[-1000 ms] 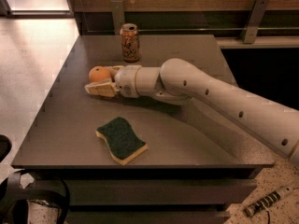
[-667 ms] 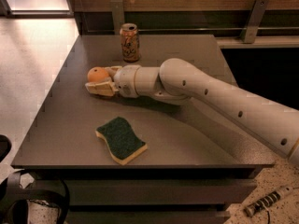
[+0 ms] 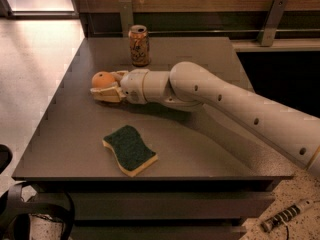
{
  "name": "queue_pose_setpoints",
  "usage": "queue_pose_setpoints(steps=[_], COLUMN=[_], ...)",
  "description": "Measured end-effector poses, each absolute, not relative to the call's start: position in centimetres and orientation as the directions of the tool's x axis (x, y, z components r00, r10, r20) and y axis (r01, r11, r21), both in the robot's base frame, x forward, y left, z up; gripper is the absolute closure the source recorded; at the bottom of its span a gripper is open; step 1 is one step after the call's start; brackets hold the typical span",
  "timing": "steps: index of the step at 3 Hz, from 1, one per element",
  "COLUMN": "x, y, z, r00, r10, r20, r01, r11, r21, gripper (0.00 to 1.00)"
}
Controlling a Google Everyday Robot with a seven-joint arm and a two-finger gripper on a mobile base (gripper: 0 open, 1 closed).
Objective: Pick orange
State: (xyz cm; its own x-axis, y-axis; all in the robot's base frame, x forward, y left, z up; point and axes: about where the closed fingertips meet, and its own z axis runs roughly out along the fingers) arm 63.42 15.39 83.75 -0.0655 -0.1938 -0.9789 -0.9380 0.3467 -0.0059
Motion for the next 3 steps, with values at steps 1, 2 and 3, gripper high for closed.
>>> queue_pose_setpoints(steps=[1,2,3], x=[63.5,63.5,63.6], y=[15.1,14.3,13.7], z=[86.4,90.1,93.1], r00=[-0.021,0.044,0.094], r10=[-0.148,-0.130,-0.150], r20=[-0.989,-0.991,-0.984], r01=[-0.952,-0.953,-0.945], r11=[0.306,0.291,0.296], r21=[-0.025,-0.080,-0.135], gripper=[1.00,1.00,1.00])
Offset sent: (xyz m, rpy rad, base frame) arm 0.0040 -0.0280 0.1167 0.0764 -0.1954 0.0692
